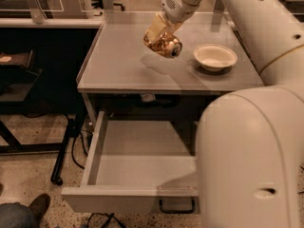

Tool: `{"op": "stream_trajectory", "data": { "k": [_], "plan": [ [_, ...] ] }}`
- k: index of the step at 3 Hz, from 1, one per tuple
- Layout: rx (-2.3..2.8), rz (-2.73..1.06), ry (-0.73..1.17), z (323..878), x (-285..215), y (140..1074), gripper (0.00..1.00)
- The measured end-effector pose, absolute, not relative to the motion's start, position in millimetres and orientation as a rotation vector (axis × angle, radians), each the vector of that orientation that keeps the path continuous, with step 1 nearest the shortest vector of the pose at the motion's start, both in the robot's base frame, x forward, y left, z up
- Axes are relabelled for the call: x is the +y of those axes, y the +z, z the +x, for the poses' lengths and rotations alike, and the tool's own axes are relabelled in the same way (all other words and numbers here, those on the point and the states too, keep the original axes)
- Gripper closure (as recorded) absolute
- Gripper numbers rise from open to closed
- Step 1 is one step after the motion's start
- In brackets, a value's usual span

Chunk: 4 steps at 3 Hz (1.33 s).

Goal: Place orange can into top drawer

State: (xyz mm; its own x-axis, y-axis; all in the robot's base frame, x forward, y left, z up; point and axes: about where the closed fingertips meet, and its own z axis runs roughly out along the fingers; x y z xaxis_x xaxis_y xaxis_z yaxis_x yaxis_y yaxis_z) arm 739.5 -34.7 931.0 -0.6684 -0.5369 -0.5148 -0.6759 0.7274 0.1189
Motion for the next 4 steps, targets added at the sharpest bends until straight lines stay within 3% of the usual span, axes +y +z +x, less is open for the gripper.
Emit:
{"op": "stream_trajectory", "data": {
  "k": [1, 2, 3, 4],
  "plan": [
    [2.419, -0.994, 0.464, 692.8, -51.3, 943.3, 1.00],
    [2.405, -1.008, 0.451, 699.1, -48.4, 945.6, 1.00],
    [2.394, -0.991, 0.469, 670.0, -43.9, 965.2, 1.00],
    [2.437, -0.982, 0.501, 614.9, -32.4, 968.6, 1.00]
  ]
}}
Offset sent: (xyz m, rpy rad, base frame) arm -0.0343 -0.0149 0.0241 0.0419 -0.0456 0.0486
